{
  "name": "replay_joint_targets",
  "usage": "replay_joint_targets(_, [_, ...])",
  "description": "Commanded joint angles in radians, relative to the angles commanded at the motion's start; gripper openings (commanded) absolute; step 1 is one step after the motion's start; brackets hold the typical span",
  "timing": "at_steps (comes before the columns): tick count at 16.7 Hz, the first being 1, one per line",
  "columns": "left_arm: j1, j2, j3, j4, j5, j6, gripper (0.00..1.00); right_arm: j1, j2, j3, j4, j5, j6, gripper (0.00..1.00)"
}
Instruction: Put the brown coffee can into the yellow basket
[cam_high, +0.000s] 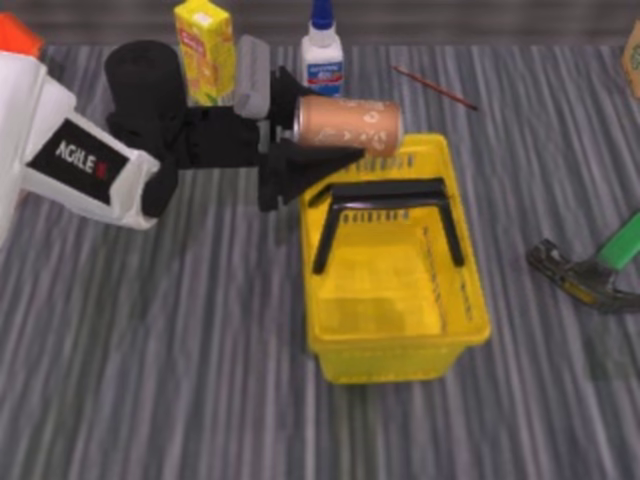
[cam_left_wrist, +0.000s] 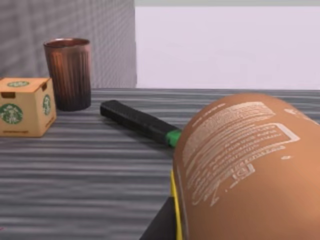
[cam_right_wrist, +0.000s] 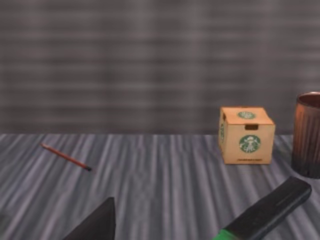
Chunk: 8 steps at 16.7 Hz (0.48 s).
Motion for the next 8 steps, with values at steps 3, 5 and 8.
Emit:
replay_joint_targets(3, [0.000, 0.000, 0.000, 0.000, 0.000, 0.000, 0.68, 0.000, 0.000, 0.000, 0.000, 0.000, 0.000, 1.00])
replay_joint_targets(5, [0.000, 0.000, 0.000, 0.000, 0.000, 0.000, 0.83, 0.000, 0.000, 0.000, 0.000, 0.000, 0.000, 1.00])
replay_joint_targets(8, [0.000, 0.000, 0.000, 0.000, 0.000, 0.000, 1.00, 0.000, 0.000, 0.000, 0.000, 0.000, 0.000, 1.00])
